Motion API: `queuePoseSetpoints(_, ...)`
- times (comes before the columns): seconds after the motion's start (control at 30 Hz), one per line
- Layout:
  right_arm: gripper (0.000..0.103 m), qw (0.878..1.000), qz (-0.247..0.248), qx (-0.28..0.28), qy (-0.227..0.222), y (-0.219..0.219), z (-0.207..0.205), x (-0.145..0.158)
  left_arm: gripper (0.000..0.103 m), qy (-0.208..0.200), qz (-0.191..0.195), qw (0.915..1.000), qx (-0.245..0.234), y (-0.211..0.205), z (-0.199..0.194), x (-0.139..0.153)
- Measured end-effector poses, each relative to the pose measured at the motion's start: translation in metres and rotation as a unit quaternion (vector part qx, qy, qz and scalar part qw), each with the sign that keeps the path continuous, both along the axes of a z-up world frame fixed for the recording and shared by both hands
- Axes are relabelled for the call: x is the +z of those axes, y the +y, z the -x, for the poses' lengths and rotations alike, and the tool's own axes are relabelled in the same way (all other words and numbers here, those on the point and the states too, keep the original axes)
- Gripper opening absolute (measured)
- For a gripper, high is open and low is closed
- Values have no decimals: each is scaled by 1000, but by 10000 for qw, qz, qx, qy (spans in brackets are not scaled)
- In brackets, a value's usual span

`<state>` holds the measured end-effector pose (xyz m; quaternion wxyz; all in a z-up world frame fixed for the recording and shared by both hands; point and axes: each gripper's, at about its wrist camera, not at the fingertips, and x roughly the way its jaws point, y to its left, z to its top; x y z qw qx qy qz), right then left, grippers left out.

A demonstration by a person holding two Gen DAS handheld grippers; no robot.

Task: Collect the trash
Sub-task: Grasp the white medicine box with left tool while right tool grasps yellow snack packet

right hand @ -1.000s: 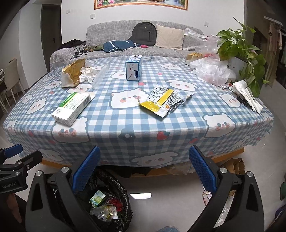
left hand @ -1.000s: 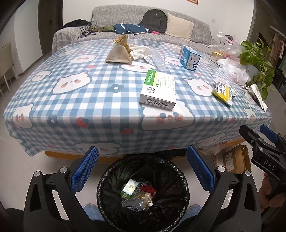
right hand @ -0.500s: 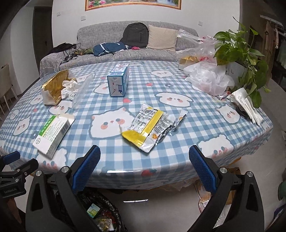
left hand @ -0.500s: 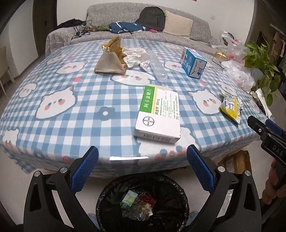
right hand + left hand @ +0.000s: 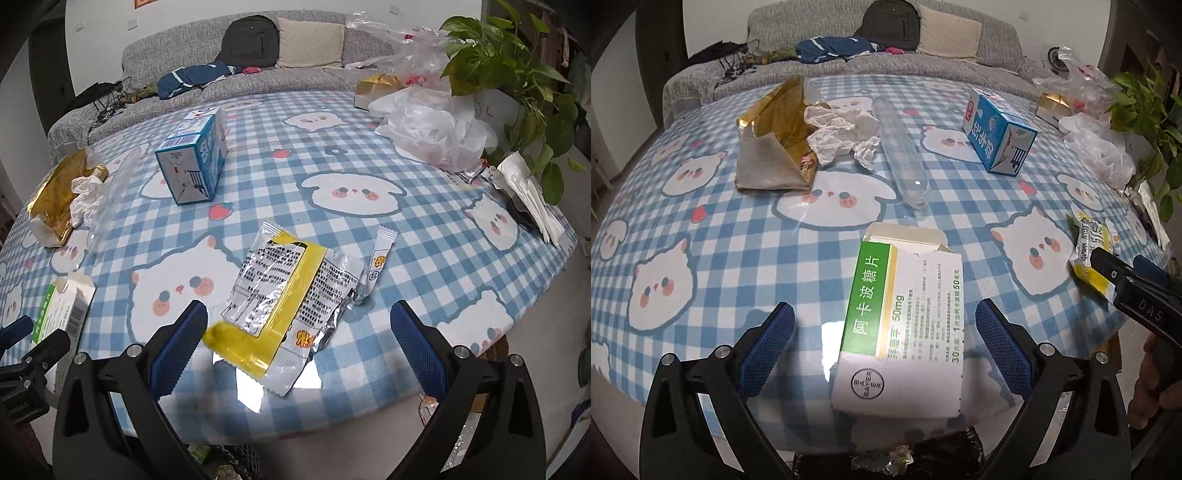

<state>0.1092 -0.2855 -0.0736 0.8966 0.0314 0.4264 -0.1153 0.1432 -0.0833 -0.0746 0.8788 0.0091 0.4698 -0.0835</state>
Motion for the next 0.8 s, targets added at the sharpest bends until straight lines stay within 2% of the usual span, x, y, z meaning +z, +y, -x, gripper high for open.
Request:
queuePoseSetpoints(0.2,92,9999,18,-65,98,-2,-17,-9,91,-2,-167,9999,13,-7,-11,-8)
queuePoseSetpoints(0.3,83,9999,-39,-28,126,-2,-21,-11,79,-52,-264,9996,82,-8,-11,-6)
queuePoseSetpoints(0.4,74,9999,-109,20,121,-2,-22,-11,61,-85,-292,9995,128,-7,-10,-3)
queuePoseSetpoints(0.6,52,9998,-130,122,124,1,-21,-10,60,-132,-191,9997,117,-4,-8,-3)
queuePoseSetpoints(0.67,39,9998,-85,154,84,4,-18,-10,60,-150,-196,9996,111,-4,-7,-3)
queuePoseSetpoints(0.8,32,9998,13,189,37,10,-16,-9,59,-140,-140,9997,141,-3,-6,-2)
